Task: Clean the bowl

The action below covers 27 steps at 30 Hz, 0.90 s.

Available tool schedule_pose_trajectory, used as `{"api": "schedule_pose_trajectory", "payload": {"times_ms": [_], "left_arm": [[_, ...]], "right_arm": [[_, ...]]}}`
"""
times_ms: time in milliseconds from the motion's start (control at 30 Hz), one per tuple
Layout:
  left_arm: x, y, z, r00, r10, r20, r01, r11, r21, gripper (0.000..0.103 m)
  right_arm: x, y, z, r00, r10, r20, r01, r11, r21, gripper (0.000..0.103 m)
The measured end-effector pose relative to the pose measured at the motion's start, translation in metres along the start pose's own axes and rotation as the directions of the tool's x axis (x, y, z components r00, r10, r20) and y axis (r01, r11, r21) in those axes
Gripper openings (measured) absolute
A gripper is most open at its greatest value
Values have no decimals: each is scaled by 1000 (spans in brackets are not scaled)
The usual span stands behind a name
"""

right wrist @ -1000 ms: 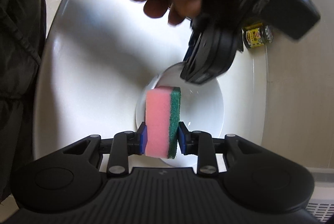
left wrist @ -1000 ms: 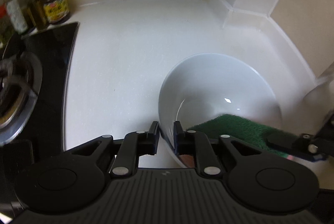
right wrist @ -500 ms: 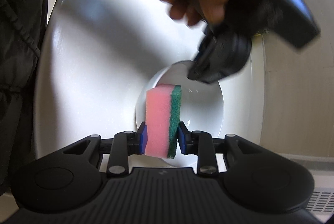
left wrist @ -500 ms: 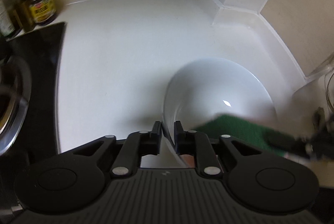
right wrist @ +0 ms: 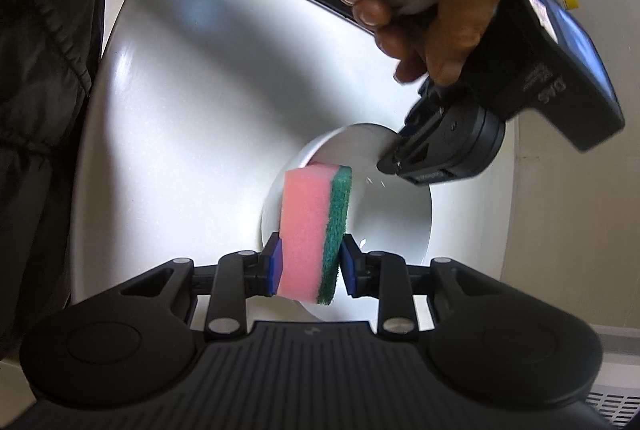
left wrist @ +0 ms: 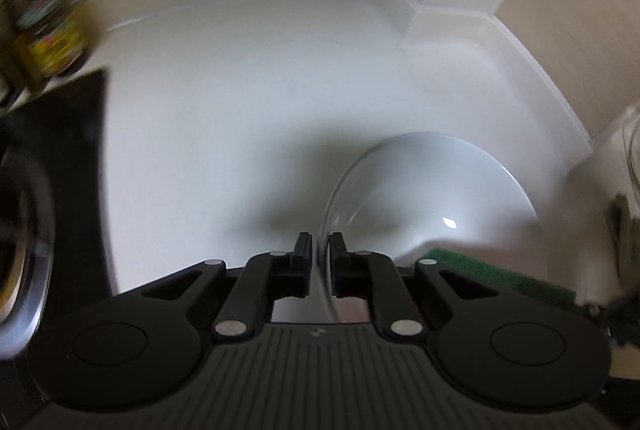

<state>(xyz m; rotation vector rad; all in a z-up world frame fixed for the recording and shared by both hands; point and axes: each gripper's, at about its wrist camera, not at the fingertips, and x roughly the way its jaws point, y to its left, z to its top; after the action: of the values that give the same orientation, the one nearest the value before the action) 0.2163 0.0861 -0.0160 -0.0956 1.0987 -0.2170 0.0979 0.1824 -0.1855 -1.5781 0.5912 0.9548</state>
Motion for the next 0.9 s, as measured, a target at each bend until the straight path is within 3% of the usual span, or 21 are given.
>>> {"api": "schedule_pose_trajectory", "payload": {"times_ms": [100, 267, 467, 700, 900], "left_arm": [[-6, -4, -17, 1000, 12, 14, -12, 1000, -4, 16], [9, -12, -7, 999, 37, 2, -37, 995, 97, 15], [19, -2, 18, 1000, 24, 7, -25, 996, 80, 10], [2, -8, -16, 995, 95, 3, -95, 995, 3, 15], [7, -2, -7, 999, 51, 11, -52, 998, 44, 11]], "right_arm": [[-40, -19, -40, 1000, 2, 9, -2, 1000, 10, 26], [-49, -8, -46, 1000, -1, 26, 1, 1000, -6, 26], [-53, -8, -53, 1000, -24, 16, 25, 999, -29, 26], [-51, -10, -59, 999, -31, 19, 31, 1000, 8, 26], [-56, -15, -64, 999, -28, 26, 28, 1000, -2, 26]]}}
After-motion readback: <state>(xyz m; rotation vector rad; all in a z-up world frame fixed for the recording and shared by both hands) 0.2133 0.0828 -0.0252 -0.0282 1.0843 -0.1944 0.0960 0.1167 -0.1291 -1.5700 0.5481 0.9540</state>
